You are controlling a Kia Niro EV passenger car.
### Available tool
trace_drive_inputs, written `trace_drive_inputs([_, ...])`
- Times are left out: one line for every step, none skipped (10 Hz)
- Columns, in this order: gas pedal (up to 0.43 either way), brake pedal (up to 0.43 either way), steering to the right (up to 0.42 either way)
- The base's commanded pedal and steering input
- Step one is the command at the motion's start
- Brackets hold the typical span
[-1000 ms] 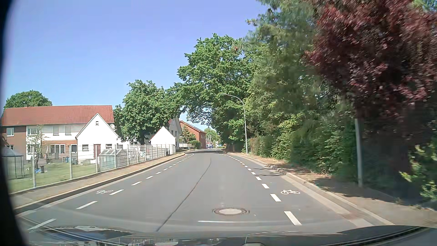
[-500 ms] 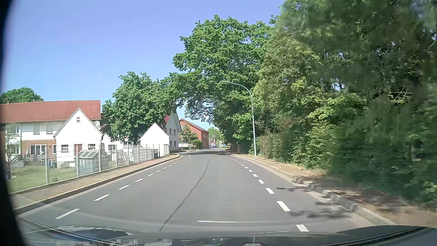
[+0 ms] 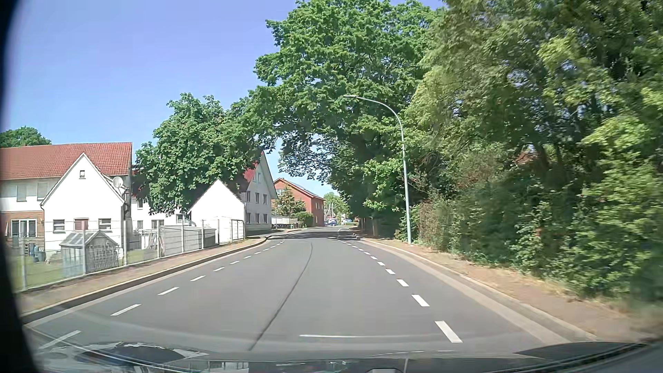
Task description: Follow the waypoints while adhering to traffic rules and regulations
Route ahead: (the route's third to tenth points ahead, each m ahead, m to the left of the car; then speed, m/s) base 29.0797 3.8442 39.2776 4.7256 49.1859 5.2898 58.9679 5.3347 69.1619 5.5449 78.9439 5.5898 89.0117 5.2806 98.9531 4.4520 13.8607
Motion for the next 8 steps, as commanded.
trace_drive_inputs([0.157, 0.0, -0.016])
trace_drive_inputs([0.15, 0.0, -0.016])
trace_drive_inputs([0.138, 0.0, -0.017])
trace_drive_inputs([0.118, 0.0, -0.016])
trace_drive_inputs([0.118, 0.0, -0.016])
trace_drive_inputs([0.118, 0.0, -0.016])
trace_drive_inputs([0.118, 0.0, -0.016])
trace_drive_inputs([0.118, 0.0, -0.017])
